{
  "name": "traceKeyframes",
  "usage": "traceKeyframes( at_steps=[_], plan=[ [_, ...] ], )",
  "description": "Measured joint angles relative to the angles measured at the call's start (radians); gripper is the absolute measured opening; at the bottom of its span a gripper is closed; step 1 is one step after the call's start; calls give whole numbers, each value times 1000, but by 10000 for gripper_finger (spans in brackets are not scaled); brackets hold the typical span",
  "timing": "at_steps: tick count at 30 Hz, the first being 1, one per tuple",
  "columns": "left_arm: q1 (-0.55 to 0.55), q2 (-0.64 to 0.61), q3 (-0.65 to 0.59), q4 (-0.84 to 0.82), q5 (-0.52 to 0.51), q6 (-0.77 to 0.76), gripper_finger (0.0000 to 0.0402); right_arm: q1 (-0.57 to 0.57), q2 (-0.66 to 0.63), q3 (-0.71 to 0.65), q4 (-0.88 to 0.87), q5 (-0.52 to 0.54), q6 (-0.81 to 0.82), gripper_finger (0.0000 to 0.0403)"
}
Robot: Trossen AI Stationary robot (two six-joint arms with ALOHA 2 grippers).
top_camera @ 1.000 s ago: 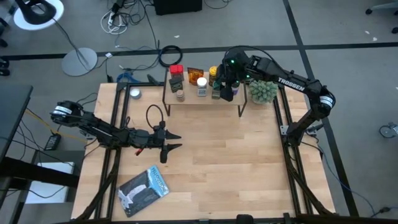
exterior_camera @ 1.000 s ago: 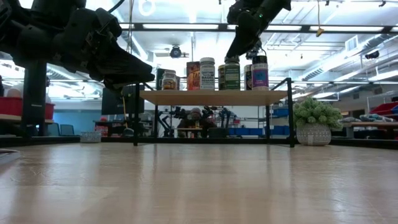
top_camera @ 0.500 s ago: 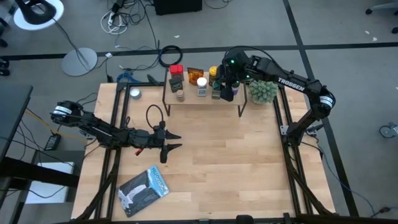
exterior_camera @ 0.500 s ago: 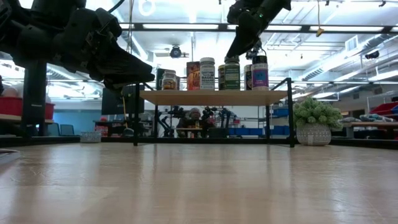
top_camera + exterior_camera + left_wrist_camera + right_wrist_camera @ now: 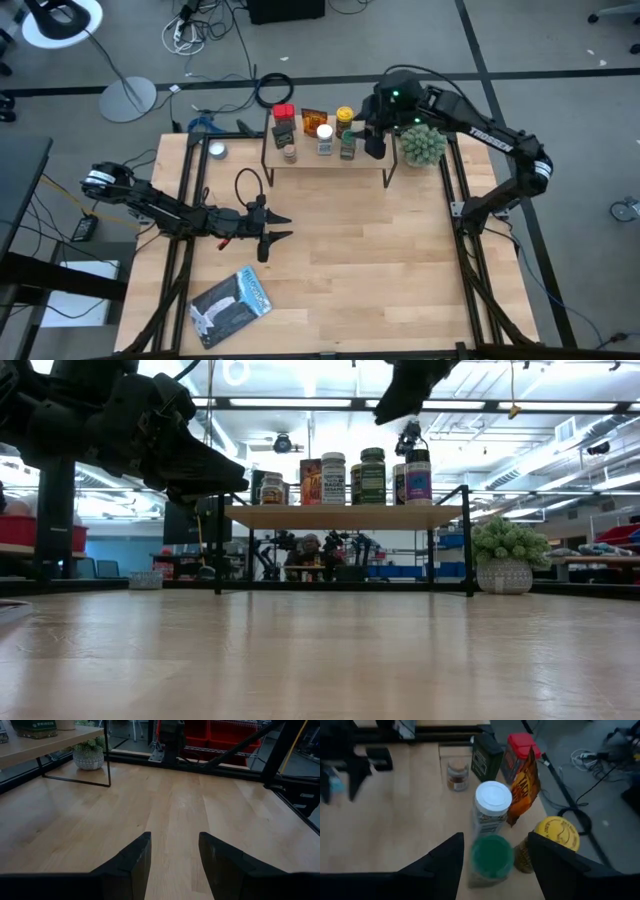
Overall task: Shelf spices
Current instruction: Return to Home Position
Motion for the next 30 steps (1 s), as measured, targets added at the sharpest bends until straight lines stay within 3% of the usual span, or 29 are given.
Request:
traceKeyframes(
  at_steps=[5, 8, 12, 16, 21, 26, 30],
  plan=[
    [0, 0, 0, 0, 0, 5, 170, 42, -45, 0, -74, -97, 81, 189],
    [0, 0, 0, 0, 0, 5, 169, 94, -65, 0, -115, -60, 92, 135],
    [0, 0, 0, 2, 0, 5, 170, 180, -106, -75, -122, -32, 92, 29],
    [0, 0, 0, 4, 0, 5, 169, 259, -165, -229, -70, 29, 189, 15],
    [0, 0, 0, 4, 0, 5, 169, 358, -262, -549, 187, 97, 333, 3],
    [0, 0, 0, 9, -1, 17, 170, 446, -341, -881, 645, 99, 541, 13],
    [22, -2, 0, -30, 35, 53, 170, 511, -371, -1084, 980, 98, 577, 18]
  ],
)
